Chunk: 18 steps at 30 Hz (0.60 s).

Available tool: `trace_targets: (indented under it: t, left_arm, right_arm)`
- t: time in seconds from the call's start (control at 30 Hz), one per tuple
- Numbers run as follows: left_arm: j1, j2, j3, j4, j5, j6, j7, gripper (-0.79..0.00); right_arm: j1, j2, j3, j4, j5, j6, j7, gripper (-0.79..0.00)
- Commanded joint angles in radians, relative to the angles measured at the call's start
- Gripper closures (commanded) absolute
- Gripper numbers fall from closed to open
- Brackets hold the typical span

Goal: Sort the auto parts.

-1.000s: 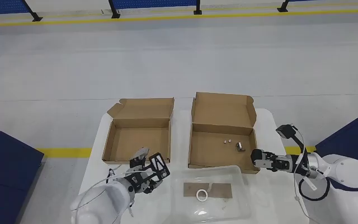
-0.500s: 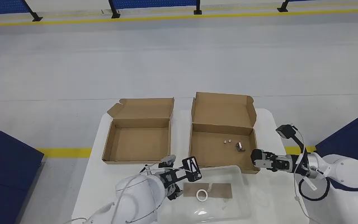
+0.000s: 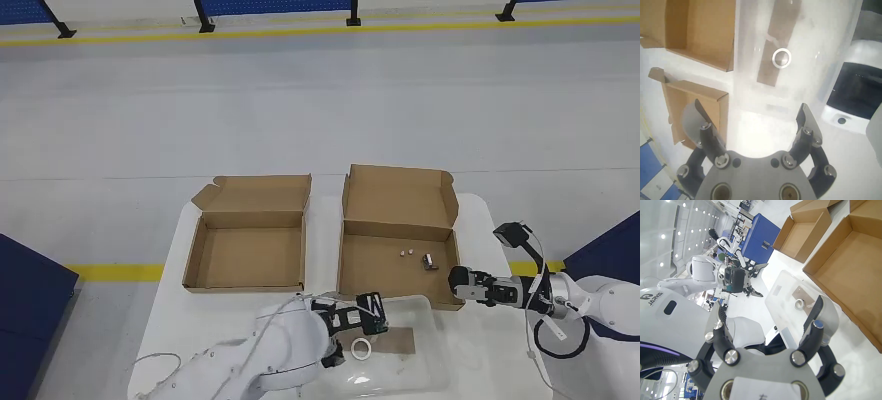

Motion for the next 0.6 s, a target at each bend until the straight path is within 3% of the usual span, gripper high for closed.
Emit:
trace_targets:
  t: [0.0, 0.17, 0.57]
  left_arm:
    - [-0.082, -0.022, 0.053, 0.054, -0.09, 0.011, -0.01, -0.785]
    - [-0.178, -0.067, 0.131, 0.159, -0.169, 0.059, -0.032, -0.785]
    - [-0.182, -0.07, 0.133, 0.165, -0.17, 0.064, -0.032, -0.785]
  right_arm:
    - [0.0, 0.0, 0.0, 0.0, 0.0, 0.0, 0.0, -0.785]
    - [0.0, 0.0, 0.0, 0.0, 0.0, 0.0, 0.0, -0.785]
    - [0.0, 0.0, 0.0, 0.0, 0.0, 0.0, 0.0, -0.785]
